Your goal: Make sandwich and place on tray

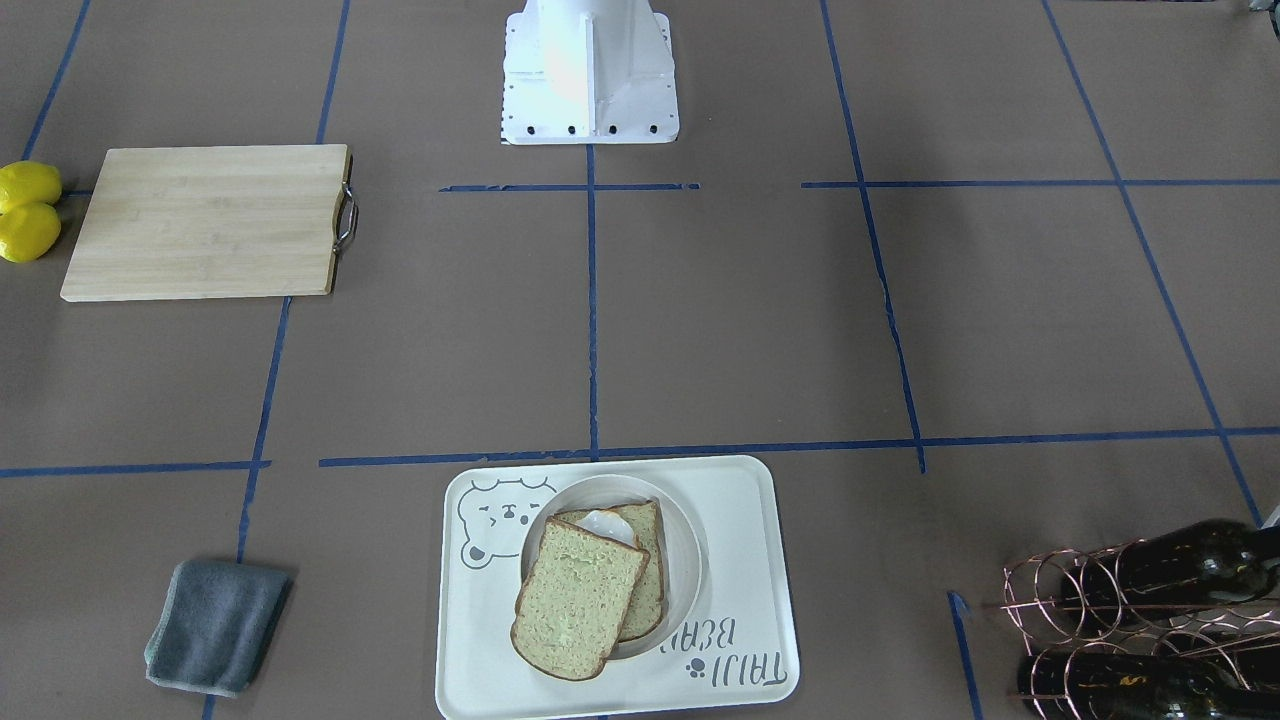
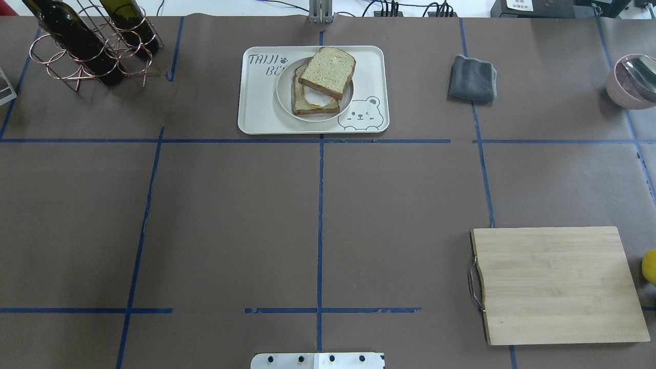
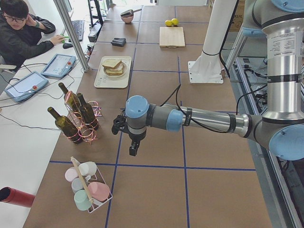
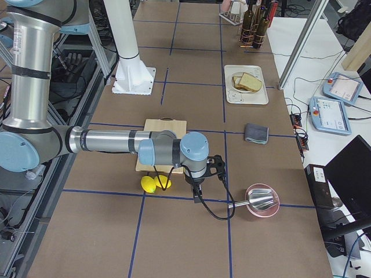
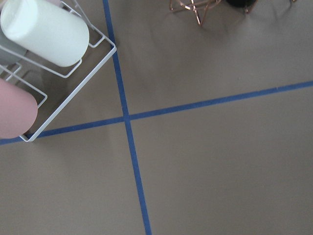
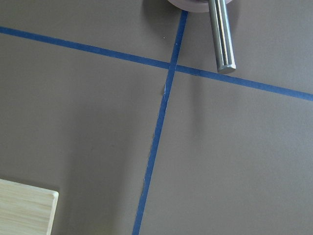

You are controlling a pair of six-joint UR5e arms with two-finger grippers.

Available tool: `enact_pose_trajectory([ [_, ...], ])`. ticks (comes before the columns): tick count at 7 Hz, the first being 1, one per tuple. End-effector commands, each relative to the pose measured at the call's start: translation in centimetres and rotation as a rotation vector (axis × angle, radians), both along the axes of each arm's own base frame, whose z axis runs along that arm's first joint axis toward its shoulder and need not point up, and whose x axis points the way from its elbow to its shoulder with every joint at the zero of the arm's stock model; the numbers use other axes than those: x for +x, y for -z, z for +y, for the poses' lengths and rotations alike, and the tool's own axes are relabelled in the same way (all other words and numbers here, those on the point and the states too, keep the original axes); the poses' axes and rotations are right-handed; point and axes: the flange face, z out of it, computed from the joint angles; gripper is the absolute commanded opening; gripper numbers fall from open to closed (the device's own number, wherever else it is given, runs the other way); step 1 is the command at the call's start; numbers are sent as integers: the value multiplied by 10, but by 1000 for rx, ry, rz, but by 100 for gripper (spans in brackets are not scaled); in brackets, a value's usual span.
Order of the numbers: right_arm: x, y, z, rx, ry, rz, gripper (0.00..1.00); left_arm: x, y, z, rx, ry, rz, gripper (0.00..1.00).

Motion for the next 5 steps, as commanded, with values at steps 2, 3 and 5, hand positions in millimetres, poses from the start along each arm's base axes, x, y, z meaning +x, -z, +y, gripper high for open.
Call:
enact_pose_trajectory([
  [2, 0, 2, -1, 3, -2, 0, 100, -7, -19, 16, -30, 3, -15, 100],
  [3, 0, 1, -1, 2, -1, 0, 100, -6, -20, 16, -30, 2, -15, 100],
  [5, 0, 1, -1, 0, -4, 0, 100, -6, -21, 16, -34, 2, -15, 100],
])
